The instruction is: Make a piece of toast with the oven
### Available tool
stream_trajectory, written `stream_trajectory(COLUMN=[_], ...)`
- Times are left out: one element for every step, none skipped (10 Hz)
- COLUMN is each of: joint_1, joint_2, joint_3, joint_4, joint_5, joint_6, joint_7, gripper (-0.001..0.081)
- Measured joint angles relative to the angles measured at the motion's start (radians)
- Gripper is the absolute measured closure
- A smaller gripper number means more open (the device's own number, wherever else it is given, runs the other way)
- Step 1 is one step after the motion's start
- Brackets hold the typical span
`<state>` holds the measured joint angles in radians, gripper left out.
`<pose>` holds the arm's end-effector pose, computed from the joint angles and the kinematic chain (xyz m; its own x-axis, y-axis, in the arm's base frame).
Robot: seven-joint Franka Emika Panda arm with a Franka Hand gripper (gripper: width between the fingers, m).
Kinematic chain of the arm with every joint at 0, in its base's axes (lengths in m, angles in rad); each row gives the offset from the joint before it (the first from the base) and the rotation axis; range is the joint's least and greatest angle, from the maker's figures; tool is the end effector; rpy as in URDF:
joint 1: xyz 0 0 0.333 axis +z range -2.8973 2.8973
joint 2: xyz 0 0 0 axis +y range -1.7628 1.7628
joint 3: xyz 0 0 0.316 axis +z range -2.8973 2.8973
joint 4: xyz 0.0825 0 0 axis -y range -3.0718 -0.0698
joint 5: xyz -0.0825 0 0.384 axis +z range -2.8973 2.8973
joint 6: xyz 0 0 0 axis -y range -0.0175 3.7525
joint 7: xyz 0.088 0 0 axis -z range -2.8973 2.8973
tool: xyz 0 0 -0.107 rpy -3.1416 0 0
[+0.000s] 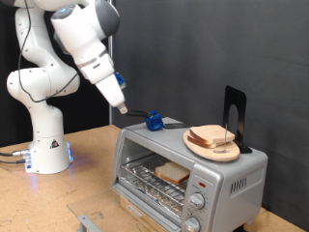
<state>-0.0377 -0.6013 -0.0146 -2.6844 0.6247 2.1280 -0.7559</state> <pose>0.3620 0.0071 0.4285 0.9032 0.2841 0.3217 0.4028 -0.8201 -0.4065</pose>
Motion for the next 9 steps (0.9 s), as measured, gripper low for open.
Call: stream_trajectory(joint_1=[-0.024, -0.051, -0.078, -0.104, -0.129, -0.152, -0.163, -0.163, -0.164], joint_2=[-0.022, -0.04, -0.053, -0.062, -0.069, -0.075, -0.082, -0.081, -0.082], joint_3=[-0.03, -0.06, -0.09, -0.121, -0.153, -0.182, -0.196, -0.194, -0.185], joint_4=[-0.015, -0.024, -0.028, -0.032, -0.036, -0.039, -0.04, -0.04, -0.048], joint_5=[-0.019, -0.052, -0.087, -0.115, -0.144, -0.171, -0.181, -0.181, -0.156], joint_6=[-0.023, -0.063, -0.098, -0.128, -0.147, -0.169, -0.187, -0.187, -0.147], joint_7=[-0.02, -0.035, -0.052, -0.079, -0.109, -0.14, -0.161, -0.158, -0.1], gripper=[-0.0002, -0.0002, -0.0002, -0.0002, -0.0002, -0.0002, -0.0002, -0.0002, -0.0002])
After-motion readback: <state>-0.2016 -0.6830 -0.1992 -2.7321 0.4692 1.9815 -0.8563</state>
